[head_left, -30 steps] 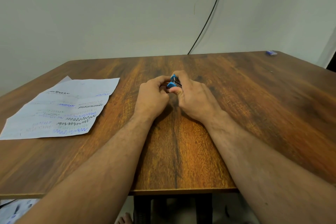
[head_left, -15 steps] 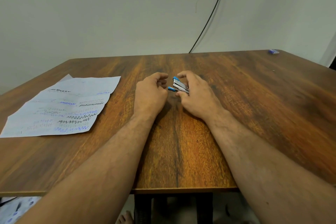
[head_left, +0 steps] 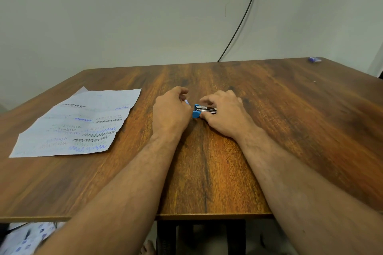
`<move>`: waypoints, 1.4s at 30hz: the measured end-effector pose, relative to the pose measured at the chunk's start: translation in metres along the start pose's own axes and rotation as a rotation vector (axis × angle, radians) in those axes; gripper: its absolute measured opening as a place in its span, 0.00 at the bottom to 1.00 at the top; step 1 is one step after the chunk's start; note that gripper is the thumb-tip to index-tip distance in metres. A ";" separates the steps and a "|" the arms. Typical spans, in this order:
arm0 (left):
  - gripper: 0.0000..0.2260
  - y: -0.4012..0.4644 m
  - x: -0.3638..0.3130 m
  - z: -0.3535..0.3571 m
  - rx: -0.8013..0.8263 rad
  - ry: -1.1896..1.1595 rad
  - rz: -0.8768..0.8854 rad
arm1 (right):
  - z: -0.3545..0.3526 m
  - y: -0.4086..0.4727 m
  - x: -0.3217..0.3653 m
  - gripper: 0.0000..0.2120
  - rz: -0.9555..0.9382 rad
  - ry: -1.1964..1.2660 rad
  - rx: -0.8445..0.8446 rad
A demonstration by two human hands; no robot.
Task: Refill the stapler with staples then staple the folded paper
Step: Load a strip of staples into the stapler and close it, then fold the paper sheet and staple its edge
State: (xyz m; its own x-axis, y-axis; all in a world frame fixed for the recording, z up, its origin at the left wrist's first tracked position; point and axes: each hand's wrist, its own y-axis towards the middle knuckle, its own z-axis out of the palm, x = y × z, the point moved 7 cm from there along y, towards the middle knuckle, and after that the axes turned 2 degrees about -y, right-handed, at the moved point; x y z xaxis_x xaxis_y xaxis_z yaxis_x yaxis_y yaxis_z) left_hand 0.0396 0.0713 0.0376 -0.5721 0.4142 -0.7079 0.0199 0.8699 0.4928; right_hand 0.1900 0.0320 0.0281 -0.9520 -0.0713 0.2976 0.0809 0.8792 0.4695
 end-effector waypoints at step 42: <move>0.37 0.033 0.163 -0.144 0.163 0.536 -0.423 | 0.104 0.064 0.182 0.26 0.198 0.374 0.221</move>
State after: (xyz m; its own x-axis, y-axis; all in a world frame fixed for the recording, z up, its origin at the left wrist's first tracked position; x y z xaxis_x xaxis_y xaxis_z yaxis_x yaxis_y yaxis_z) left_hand -0.1712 0.1286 0.0110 -0.8825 -0.1219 -0.4543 -0.1951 0.9737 0.1178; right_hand -0.0083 0.1243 0.0260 -0.7498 -0.0209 0.6613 0.1472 0.9692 0.1975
